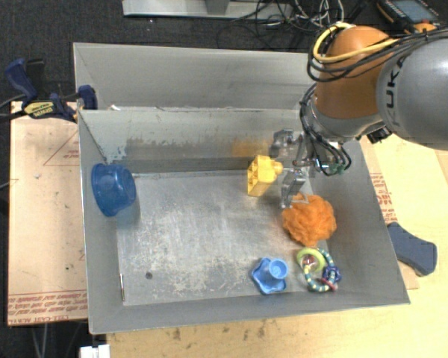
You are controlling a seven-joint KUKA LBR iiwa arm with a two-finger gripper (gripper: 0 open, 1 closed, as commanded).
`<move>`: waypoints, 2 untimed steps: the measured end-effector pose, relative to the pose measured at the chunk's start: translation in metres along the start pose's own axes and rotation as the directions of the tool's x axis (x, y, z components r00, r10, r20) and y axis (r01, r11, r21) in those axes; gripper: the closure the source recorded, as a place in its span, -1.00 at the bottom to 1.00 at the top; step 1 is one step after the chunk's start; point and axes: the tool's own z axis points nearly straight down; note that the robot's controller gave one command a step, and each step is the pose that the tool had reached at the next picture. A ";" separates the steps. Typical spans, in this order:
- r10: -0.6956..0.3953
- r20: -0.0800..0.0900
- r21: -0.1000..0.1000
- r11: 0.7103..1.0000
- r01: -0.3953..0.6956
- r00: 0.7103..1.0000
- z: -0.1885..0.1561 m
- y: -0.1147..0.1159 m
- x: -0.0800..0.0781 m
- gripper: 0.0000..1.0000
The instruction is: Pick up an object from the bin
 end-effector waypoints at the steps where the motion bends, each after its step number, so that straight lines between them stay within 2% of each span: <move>1: -0.001 0.008 0.001 1.000 0.001 1.000 -0.005 0.000 -0.002 -1.00; 2: 0.059 0.017 -0.001 0.998 -0.059 0.998 0.040 -0.018 0.016 -1.00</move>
Offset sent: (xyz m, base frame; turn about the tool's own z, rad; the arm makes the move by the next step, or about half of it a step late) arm -0.0323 -0.0327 -0.0764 0.1043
